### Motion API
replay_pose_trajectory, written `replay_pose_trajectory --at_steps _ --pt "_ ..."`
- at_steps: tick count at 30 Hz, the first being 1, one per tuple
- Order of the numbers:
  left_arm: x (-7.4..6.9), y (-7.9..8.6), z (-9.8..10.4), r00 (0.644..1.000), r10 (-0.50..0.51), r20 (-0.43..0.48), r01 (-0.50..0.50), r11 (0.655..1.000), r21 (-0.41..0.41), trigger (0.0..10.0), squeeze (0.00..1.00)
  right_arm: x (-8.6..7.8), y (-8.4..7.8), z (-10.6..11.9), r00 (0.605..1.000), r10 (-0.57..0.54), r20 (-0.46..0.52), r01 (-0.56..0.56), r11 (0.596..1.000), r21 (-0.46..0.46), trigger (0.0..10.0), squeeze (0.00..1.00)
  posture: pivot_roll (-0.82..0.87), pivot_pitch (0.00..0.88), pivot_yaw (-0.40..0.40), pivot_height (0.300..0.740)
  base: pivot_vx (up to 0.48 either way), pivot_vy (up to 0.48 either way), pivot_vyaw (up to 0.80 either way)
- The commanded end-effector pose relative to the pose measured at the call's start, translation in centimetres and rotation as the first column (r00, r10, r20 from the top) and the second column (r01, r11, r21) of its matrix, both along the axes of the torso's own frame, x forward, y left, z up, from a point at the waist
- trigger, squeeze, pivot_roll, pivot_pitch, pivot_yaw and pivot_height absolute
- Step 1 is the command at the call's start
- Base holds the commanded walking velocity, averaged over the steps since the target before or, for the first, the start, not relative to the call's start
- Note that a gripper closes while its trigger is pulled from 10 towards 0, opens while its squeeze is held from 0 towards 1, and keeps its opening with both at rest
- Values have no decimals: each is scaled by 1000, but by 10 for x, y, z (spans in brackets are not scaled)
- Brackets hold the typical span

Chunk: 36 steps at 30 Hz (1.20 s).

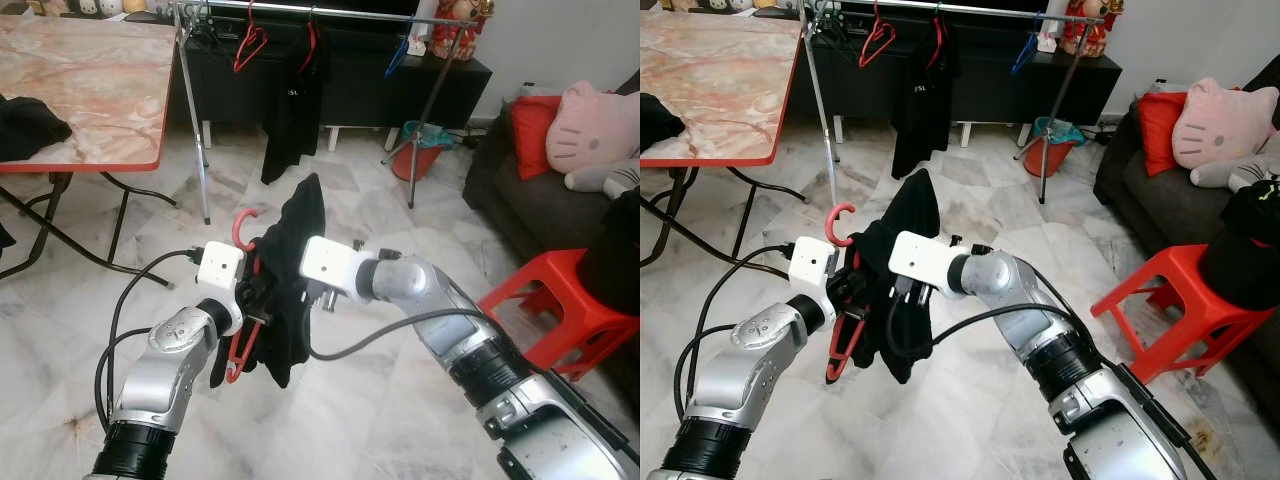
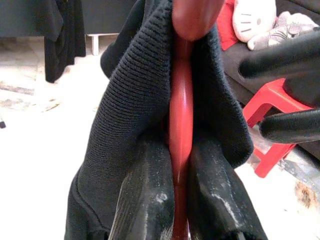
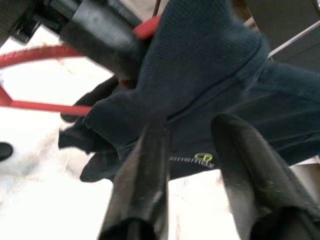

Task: Hang hanger

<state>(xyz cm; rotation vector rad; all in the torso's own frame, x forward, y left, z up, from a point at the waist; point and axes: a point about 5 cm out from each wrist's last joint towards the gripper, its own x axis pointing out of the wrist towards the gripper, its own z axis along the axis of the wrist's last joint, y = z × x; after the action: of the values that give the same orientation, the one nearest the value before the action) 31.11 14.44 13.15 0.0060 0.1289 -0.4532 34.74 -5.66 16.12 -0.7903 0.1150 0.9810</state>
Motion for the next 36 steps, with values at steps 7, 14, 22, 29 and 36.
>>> replay_pose_trajectory --at_steps 7,14,22,29,36 --pt "-4 -9 6 994 -93 49 92 995 24 10000 0 13 -30 17 993 -81 91 86 995 -53 10000 1000 115 46 -166 740 0 0 0" --pt "-19 -16 -6 973 -229 -6 229 972 53 10000 0 25 -65 28 979 -169 117 178 981 -72 10000 1000 110 47 -167 740 0 0 0" --pt "-36 -21 -8 913 -407 -30 408 909 79 10000 0 22 -82 32 998 -67 13 67 998 2 10000 0 106 47 -163 740 0 0 0" --pt "-41 -24 -12 879 -472 -64 476 873 104 10000 0 16 -95 21 992 89 -85 -88 996 13 10000 0 96 46 -161 740 0 0 0" --pt "-44 -27 -15 859 -505 -80 511 853 104 10000 0 10 -104 16 959 193 -208 -189 981 35 10000 0 91 48 -160 740 0 0 0"
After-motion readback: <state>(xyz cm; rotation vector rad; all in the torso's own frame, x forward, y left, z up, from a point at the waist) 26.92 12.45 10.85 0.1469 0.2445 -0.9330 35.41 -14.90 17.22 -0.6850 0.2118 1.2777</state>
